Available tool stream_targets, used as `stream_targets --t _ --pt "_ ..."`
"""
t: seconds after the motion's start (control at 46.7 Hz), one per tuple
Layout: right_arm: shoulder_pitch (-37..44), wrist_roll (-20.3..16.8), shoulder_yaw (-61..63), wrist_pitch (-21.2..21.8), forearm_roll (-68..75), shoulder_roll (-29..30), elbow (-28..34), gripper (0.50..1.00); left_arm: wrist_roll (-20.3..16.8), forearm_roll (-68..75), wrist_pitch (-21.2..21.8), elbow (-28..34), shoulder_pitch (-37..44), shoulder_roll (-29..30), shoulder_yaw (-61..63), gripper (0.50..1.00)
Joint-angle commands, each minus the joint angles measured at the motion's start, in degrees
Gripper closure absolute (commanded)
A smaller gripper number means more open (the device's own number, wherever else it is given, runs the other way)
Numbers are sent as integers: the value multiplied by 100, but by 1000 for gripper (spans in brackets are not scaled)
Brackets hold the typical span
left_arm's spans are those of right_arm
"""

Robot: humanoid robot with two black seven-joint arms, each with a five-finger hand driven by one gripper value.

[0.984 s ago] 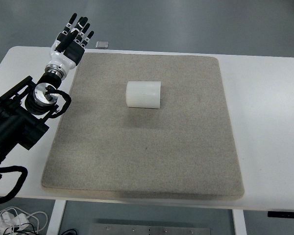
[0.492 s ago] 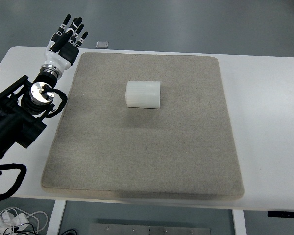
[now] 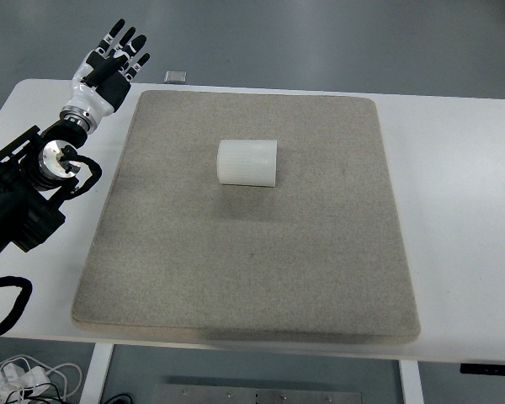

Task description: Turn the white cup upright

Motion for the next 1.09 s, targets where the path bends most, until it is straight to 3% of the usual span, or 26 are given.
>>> stream_targets --t 0.0,0.193,0.621,0.835,1.07 --pt "-4 0 0 -1 0 0 4 548 -14 227 0 -34 -101 9 8 512" --pt "-4 0 0 -1 0 0 -5 548 -14 1150 -8 -78 -417 88 8 506" --pt "-4 0 0 -1 0 0 -5 548 30 2020 53 -1185 -795 791 1493 510" --pt "-4 0 0 -1 0 0 4 548 83 3513 88 -1625 -857 975 1634 519" --pt "5 0 0 -1 0 0 -5 548 856 4385 80 -2345 -892 1151 1880 534"
